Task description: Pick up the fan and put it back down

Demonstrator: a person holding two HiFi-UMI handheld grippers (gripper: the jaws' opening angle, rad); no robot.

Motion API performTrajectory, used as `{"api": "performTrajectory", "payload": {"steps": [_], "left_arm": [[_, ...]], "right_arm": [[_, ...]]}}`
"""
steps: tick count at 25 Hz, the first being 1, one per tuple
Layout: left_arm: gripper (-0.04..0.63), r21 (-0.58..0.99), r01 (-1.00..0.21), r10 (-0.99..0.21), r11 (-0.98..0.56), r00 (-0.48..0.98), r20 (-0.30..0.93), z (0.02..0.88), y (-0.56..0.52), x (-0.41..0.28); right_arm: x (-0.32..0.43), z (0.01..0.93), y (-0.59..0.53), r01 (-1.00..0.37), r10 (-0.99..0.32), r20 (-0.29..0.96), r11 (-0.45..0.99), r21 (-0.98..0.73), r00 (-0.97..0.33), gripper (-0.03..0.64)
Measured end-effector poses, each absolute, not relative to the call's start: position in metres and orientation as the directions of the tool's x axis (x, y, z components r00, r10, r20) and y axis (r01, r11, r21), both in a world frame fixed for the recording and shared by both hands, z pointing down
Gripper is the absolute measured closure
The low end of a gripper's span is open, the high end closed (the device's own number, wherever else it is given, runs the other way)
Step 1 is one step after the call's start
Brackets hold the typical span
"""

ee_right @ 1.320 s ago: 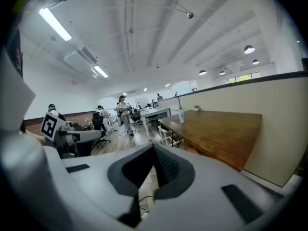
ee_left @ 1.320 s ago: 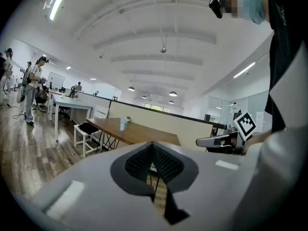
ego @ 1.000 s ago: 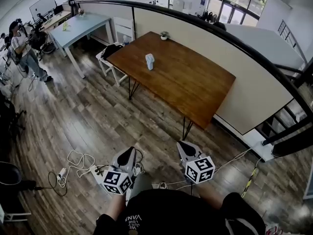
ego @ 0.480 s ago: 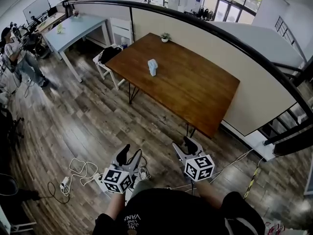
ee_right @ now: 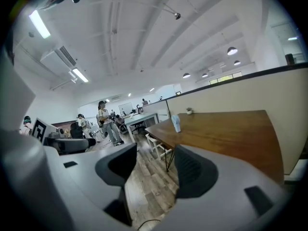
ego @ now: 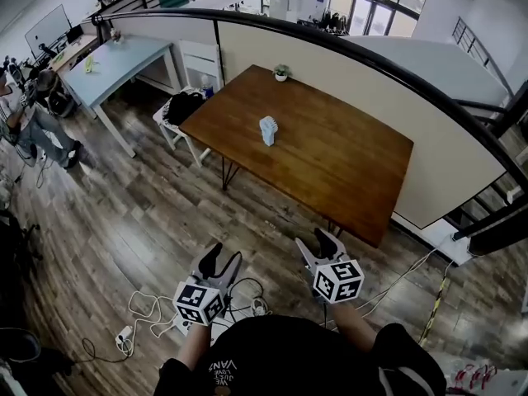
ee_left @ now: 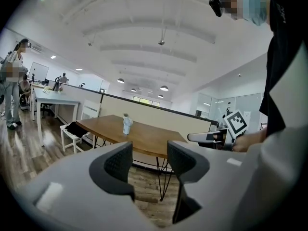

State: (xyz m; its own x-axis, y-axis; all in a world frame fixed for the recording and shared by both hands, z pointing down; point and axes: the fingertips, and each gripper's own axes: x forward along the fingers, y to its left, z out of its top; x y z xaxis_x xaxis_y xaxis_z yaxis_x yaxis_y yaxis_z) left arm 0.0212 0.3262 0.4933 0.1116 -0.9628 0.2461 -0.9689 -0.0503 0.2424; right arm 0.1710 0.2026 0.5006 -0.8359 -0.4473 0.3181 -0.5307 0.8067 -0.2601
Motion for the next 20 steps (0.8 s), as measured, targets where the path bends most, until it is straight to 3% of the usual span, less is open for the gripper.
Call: {"api": "performTrajectory", "payload": {"steps": [20], "left_arm": [[0.385,0.285,-0.957,-0.956,-0.053,0.131,0.263,0.515,0.286,-0.057]], "right_arm": [[0.112,0.515,0.155,-0.601,-0.502,0.368,0.764,-0.236,-0.783,0.402]]}}
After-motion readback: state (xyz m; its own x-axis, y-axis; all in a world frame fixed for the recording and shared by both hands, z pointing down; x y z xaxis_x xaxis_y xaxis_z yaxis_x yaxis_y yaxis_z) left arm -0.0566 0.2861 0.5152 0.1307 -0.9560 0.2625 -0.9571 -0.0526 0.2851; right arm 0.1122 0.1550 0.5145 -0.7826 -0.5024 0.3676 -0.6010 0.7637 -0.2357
